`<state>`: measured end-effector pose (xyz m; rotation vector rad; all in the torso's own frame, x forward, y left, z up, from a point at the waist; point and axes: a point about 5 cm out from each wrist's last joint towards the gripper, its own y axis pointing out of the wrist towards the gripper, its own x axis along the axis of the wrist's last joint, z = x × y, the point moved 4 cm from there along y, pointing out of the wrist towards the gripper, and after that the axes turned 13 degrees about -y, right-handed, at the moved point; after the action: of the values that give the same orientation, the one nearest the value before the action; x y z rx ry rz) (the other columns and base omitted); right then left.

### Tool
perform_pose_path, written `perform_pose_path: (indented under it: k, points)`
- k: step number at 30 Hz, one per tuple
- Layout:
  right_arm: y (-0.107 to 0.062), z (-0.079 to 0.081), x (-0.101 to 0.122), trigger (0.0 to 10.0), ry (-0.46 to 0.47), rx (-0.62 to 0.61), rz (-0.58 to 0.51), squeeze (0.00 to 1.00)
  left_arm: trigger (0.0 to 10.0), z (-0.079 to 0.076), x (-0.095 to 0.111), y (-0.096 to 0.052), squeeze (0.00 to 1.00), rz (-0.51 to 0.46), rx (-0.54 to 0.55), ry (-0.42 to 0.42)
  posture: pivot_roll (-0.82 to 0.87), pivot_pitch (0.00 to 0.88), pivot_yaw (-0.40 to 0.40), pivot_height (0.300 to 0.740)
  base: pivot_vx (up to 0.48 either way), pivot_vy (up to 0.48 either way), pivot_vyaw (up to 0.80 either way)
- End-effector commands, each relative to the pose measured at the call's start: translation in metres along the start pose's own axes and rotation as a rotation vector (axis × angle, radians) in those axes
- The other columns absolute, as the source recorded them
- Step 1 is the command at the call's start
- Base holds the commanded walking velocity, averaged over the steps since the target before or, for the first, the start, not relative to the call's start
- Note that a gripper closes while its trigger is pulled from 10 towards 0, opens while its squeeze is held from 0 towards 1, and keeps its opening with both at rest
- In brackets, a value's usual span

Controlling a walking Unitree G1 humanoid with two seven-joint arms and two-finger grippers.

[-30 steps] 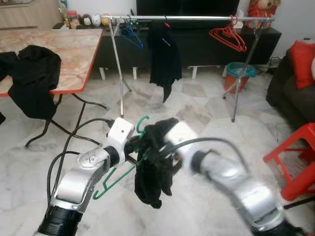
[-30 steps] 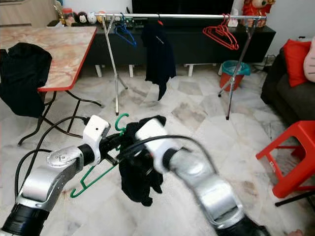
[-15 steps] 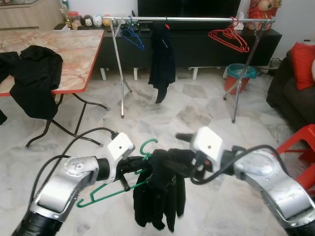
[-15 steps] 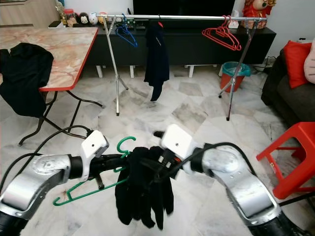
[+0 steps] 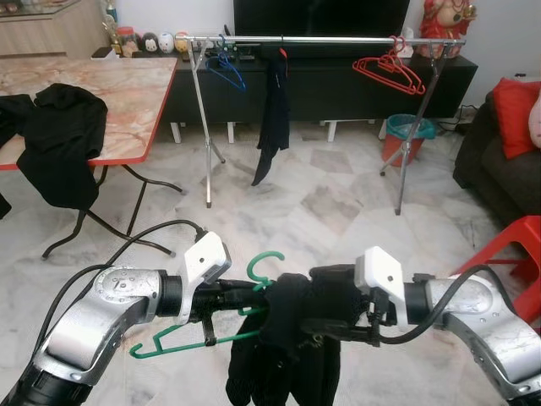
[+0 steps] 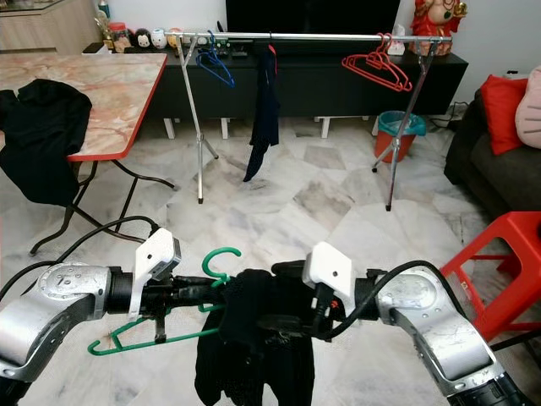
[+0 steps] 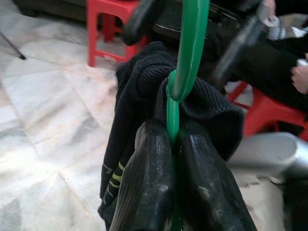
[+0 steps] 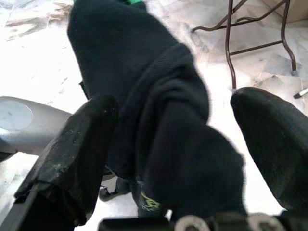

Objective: Hang hanger

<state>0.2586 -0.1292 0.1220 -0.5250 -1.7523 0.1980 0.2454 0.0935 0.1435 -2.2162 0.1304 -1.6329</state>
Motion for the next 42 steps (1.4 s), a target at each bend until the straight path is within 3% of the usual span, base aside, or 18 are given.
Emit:
perform_pose_path:
  k: [1,7,16,21,33,34,35,42]
  points:
    - [-0.004,-0.005,0.001,10.0,-0.03,-0.001,0.014,0.0,10.0,-0.007,0.005,0.0,0.0,0.008,-0.038,0.038,-0.05,0.0,0.01,0.74,0.0,0.0,0.0]
    - [-0.006,-0.003,-0.007,10.0,-0.013,0.022,0.002,0.0,10.0,-0.012,0.007,0.002,0.0,0.02,-0.072,0.051,-0.04,0.0,0.001,0.74,0.0,0.0,0.0]
    - [0.0,0.012,-0.021,10.0,0.031,0.109,-0.008,0.0,10.0,-0.019,0.006,0.01,0.0,0.021,-0.1,0.061,-0.01,0.0,-0.017,0.74,0.0,0.0,0.0]
    - [0.006,0.008,-0.026,10.0,0.021,0.108,-0.005,0.0,10.0,-0.017,0.012,0.013,0.0,0.012,-0.103,0.079,0.0,0.0,-0.021,0.74,0.0,0.0,0.0]
    - [0.025,-0.002,-0.014,10.0,0.022,0.084,-0.106,0.0,10.0,-0.018,0.021,0.023,0.0,-0.001,-0.125,0.116,0.02,0.0,-0.028,0.74,0.0,0.0,0.0]
    - [0.026,-0.002,-0.014,3.9,0.022,0.084,-0.105,0.0,10.0,-0.018,0.021,0.023,0.0,-0.001,-0.125,0.117,0.02,0.0,-0.032,0.74,0.0,0.0,0.0]
    - [0.026,-0.001,-0.015,0.0,0.026,0.093,-0.107,0.0,10.0,-0.018,0.021,0.024,0.0,-0.001,-0.124,0.117,0.02,0.0,-0.033,0.74,0.0,0.0,0.0]
    - [0.025,-0.001,-0.023,0.0,0.003,0.105,-0.055,0.0,10.0,-0.018,0.02,0.025,0.0,-0.001,-0.12,0.119,0.02,0.0,-0.037,0.74,0.0,0.0,0.0]
